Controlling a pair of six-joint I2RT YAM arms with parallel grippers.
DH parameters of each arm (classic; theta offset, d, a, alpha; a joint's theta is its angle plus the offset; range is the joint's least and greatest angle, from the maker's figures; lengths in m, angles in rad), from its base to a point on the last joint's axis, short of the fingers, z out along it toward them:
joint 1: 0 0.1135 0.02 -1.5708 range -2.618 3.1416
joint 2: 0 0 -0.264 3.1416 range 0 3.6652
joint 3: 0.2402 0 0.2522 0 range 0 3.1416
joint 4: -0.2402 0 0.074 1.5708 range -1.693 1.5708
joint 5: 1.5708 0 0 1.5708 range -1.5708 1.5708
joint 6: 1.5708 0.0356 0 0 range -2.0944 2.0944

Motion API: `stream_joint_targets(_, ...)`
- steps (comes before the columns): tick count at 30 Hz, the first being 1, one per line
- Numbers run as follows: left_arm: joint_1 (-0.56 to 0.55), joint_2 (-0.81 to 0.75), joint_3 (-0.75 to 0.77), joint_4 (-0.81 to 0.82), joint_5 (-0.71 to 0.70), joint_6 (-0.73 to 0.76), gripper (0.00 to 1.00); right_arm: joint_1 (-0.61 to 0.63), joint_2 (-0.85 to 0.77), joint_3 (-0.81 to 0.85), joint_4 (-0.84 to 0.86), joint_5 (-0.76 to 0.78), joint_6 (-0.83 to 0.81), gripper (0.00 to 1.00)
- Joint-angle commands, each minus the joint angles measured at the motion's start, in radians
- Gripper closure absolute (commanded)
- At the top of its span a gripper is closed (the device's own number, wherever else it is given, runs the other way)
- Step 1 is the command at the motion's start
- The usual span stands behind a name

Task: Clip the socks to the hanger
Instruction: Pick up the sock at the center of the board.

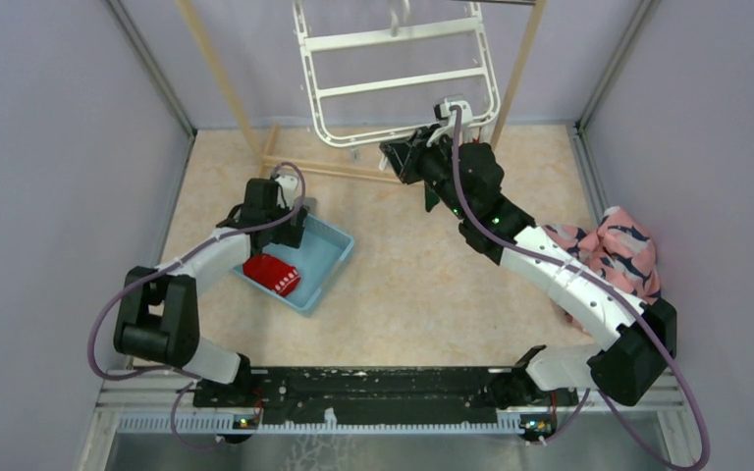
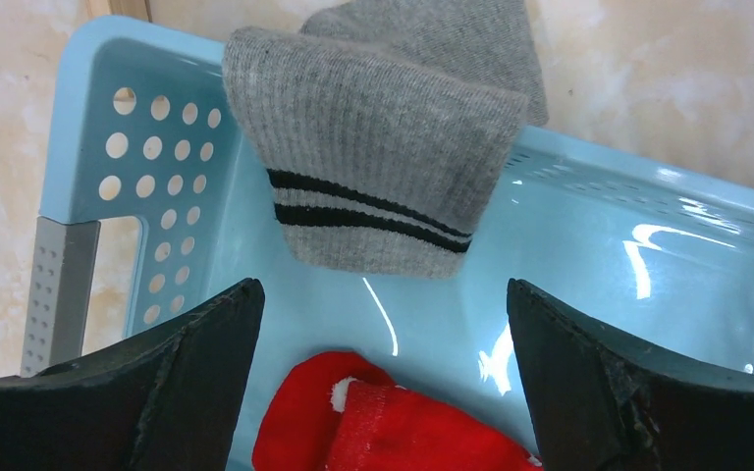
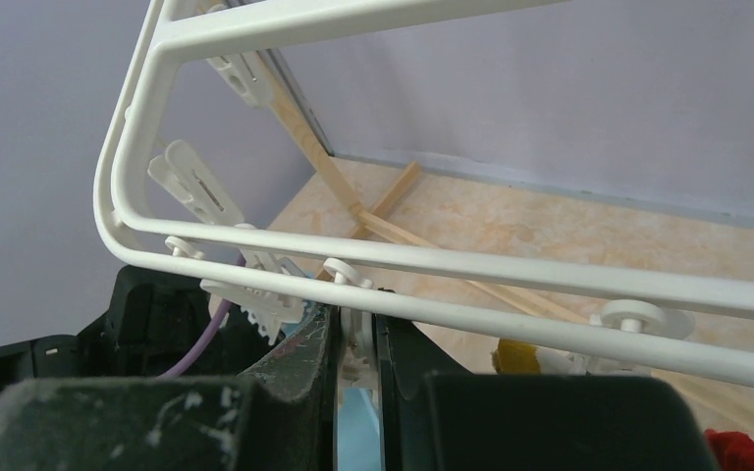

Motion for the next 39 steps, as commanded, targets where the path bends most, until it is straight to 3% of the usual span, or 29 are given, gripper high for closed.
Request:
stream_joint_targets(1, -0.005, 0.013, 0.026, 0.017, -0.036, -0.017, 0.02, 0.001, 0.007, 0.023, -0.077, -0.039, -0.004, 1.00)
stream_joint_targets(5, -0.005, 0.042, 0.035, 0.016, -0.042, -0.020, 0.03, 0.002, 0.013, 0.032, -0.079, -0.046, -0.006, 1.00)
stream_joint_targets(9, -0.005, 0.082, 0.042, 0.018, -0.072, -0.023, 0.12, 0.002, 0.012, 0.032, -0.074, -0.051, -0.005, 1.00)
stream_joint_targets(22, -0.005, 0.198, 0.064, 0.071, -0.092, -0.052, 0.20, 0.002, 0.009, 0.024, -0.054, -0.069, 0.006, 1.00)
stream_joint_targets(28, -0.005, 0.238, 0.078, 0.099, -0.090, -0.055, 0.41, 0.002, -0.001, 0.014, -0.054, -0.063, 0.008, 1.00)
stream_joint_targets(31, -0.005, 0.248, 0.083, 0.097, -0.078, -0.054, 0.59, 0.001, -0.001, 0.012, -0.055, -0.062, 0.010, 1.00)
stream_joint_targets(35, -0.005, 0.242, 0.089, 0.092, -0.052, -0.053, 1.00, 0.002, 0.002, 0.007, -0.053, -0.067, 0.012, 1.00)
stream_joint_targets(39, -0.005, 0.195, 0.095, 0.076, 0.001, -0.054, 1.00, 0.000, -0.002, 0.001, -0.053, -0.065, 0.014, 1.00)
